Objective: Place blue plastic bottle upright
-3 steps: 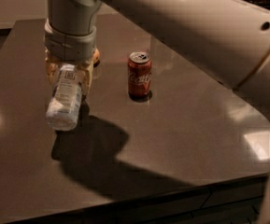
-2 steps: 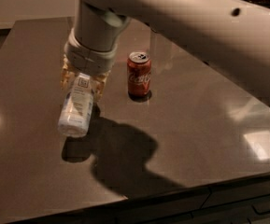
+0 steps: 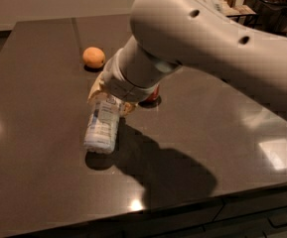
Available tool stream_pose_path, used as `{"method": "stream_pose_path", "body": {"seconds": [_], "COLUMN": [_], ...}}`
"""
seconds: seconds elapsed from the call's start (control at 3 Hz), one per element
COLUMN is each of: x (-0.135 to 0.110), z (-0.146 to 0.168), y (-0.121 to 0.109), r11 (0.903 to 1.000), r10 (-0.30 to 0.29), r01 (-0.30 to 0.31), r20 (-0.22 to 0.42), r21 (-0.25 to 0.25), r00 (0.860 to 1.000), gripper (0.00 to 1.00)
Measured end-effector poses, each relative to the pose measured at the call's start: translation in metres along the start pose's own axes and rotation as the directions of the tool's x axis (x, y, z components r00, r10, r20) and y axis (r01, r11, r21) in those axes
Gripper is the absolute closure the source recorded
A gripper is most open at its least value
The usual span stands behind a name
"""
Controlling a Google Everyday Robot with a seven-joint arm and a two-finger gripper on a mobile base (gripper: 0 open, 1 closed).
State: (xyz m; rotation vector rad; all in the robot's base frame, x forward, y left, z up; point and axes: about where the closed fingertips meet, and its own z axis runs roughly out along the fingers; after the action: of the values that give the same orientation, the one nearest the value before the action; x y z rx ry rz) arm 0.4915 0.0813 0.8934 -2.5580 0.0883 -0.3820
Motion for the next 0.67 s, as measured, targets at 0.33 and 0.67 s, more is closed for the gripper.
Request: {"method": "stream_pose_path", "body": {"seconds": [0.33, 0.67], "x": [0.017, 0.039], "z": [-0.021, -0.040], "y": [0.008, 0.004], "r11": [0.9935, 0.9835], "r10": [-0.012, -0.010], "r01": [0.032, 0.068], "r20": [-0.179, -0.326], "r21": [0.110, 0.168], "r00": [0.984, 0.945], "gripper": [1.00, 1.00]}}
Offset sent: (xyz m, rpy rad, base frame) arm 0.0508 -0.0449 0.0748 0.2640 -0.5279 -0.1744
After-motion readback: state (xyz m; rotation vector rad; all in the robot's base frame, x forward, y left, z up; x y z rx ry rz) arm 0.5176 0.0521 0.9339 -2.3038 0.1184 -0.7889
